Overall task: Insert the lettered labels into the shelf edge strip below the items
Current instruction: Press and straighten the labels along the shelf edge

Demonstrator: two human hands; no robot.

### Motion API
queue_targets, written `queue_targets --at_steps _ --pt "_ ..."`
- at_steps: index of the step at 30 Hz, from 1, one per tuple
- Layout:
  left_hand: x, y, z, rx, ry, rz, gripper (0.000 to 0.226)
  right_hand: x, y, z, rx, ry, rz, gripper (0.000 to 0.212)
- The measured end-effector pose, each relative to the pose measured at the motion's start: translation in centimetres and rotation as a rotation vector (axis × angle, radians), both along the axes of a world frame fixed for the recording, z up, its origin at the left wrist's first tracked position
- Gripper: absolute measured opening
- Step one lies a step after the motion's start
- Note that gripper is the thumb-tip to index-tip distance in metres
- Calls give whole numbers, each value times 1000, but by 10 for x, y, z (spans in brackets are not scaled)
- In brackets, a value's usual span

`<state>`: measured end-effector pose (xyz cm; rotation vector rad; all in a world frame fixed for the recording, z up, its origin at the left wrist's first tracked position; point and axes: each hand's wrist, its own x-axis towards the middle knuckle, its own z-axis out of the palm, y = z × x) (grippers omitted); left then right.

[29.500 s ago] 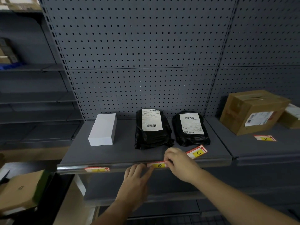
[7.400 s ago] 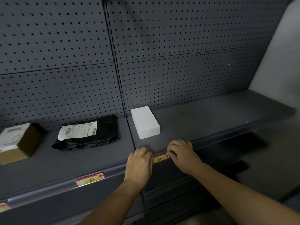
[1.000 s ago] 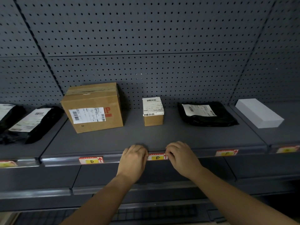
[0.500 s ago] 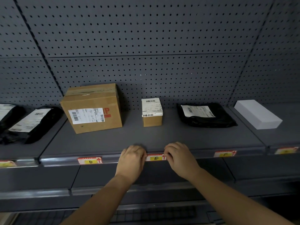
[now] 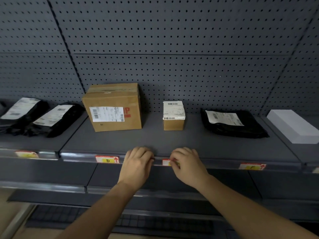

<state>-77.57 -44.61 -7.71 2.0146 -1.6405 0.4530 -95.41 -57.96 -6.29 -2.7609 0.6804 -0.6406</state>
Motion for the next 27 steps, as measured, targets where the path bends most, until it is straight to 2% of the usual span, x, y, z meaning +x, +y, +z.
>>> queue_targets --at_steps 7,12,18,27 --pt "63 55 0 -85 -58 85 21 76 42 3 -6 -31 77 8" --pt "131 91 -2 -47 -57 134 20 129 67 6 -23 18 71 12" --pt "180 105 -4 -70 -59 -21 23 166 98 4 -12 35 -17 10" --pt "197 97 -10 -74 13 -174 7 174 116 -3 -11 -4 -133 6"
